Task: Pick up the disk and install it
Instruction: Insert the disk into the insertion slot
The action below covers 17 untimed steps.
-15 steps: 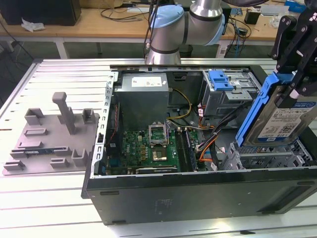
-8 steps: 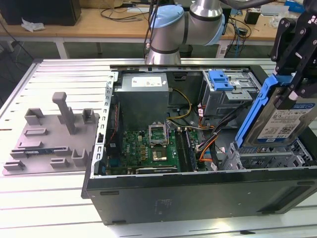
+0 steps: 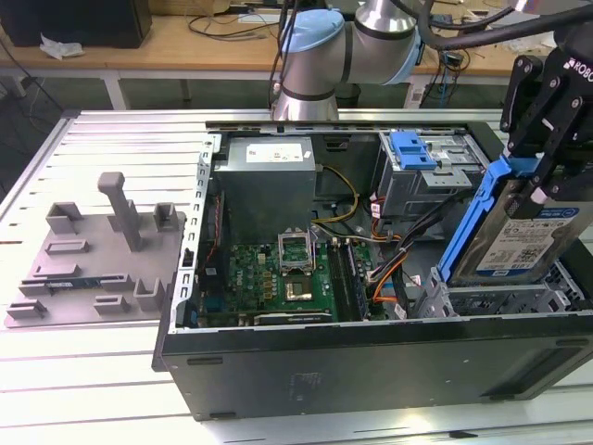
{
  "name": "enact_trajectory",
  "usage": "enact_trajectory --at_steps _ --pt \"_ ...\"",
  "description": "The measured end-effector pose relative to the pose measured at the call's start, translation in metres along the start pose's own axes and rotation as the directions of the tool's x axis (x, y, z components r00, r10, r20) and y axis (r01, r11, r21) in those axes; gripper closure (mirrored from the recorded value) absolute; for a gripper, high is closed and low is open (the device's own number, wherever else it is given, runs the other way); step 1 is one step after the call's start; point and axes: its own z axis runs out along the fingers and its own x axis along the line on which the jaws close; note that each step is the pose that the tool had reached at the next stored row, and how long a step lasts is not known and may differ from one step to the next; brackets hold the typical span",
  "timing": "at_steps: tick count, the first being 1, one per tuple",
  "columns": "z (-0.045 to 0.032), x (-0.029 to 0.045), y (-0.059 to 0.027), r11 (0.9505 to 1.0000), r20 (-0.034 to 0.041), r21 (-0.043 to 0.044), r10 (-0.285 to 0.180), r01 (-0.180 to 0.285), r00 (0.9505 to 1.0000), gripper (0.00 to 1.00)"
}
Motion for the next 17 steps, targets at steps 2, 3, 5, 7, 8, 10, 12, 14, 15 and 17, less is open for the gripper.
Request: enact_trajectory --at_steps 2,3,5,7,8,10,12,14,15,17 --pt "0.0065 0.0002 -0.0002 1.0000 -0.0001 0.0000 0.000 0.000 1.0000 0.63" --pt "0.0074 0.0003 -0.0002 1.0000 0.0000 0.0000 0.000 0.000 1.0000 0.63" --pt "0.0093 0.0004 -0.0002 1.0000 -0.0001 0.0000 0.000 0.000 1.0000 0.63" --pt "0.0111 0.0005 -0.0003 1.0000 0.0000 0.0000 0.000 0.000 1.0000 0.63" --pt "0.0120 0.0006 -0.0003 1.0000 0.0000 0.0000 0.000 0.000 1.0000 0.63" --pt "0.0135 0.0007 -0.0004 1.0000 0.0000 0.0000 0.000 0.000 1.0000 0.63" --pt "0.0159 0.0008 -0.0004 1.0000 -0.0001 0.0000 0.000 0.000 1.0000 0.63" --pt "0.0173 0.0010 -0.0005 1.0000 0.0001 0.0000 0.000 0.000 1.0000 0.63" --pt "0.0179 0.0010 -0.0005 1.0000 0.0001 0.0000 0.000 0.000 1.0000 0.63" --pt "0.0198 0.0014 -0.0006 1.0000 0.0000 0.0000 0.000 0.000 1.0000 0.63"
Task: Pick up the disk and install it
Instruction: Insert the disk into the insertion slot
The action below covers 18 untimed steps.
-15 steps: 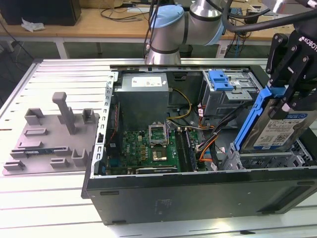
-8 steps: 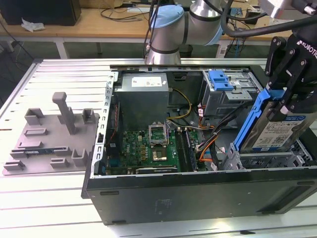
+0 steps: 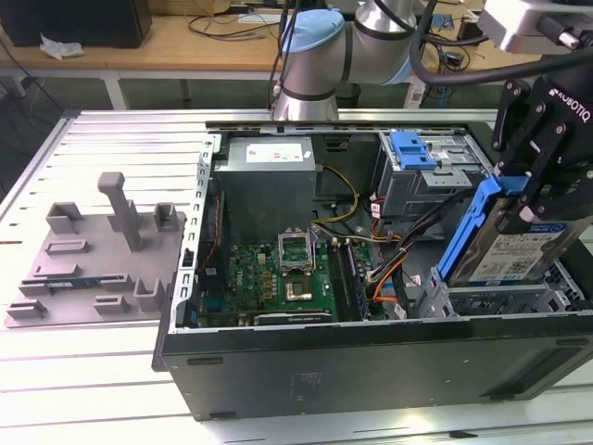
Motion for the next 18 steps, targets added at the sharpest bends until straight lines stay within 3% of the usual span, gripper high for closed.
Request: enact_trajectory --at_steps 18 --pt "0.0152 0.0031 -0.0004 1.0000 -0.0001 0.0000 0.000 0.000 1.0000 0.63"
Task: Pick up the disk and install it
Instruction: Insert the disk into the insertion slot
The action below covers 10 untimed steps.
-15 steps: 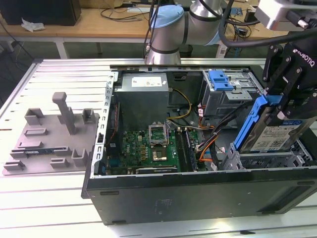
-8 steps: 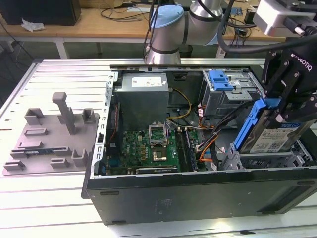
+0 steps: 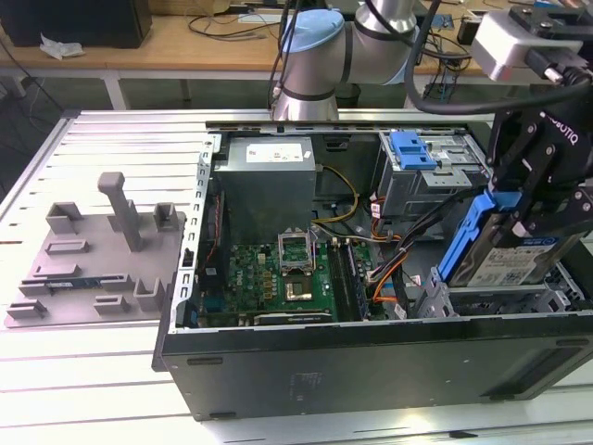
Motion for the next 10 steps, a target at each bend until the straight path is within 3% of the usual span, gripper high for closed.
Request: enact_trajectory --at_steps 10 --pt "0.0076 0.0011 -0.0002 1.0000 -0.0001 0.0001 0.000 0.000 1.0000 0.63"
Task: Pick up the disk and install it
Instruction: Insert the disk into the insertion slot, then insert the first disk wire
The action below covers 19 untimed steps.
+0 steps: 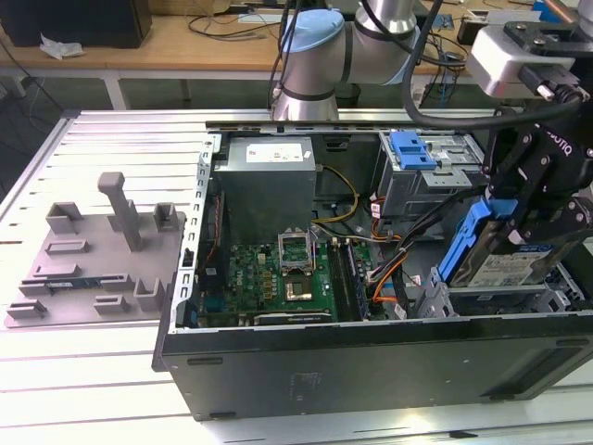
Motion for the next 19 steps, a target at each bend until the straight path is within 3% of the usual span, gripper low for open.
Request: enact_trajectory --at_steps 4,5,19 --pt "0.0005 0.0001 0.0000 1.0000 -0.0001 0.0000 0.000 0.000 1.0000 0.62" --pt "0.0006 0.0001 0.0000 1.0000 0.0001 0.0000 0.000 0.000 1.0000 0.56" --pt "0.0011 0.0001 0.0000 1.0000 0.0001 0.0001 0.000 0.000 1.0000 0.56"
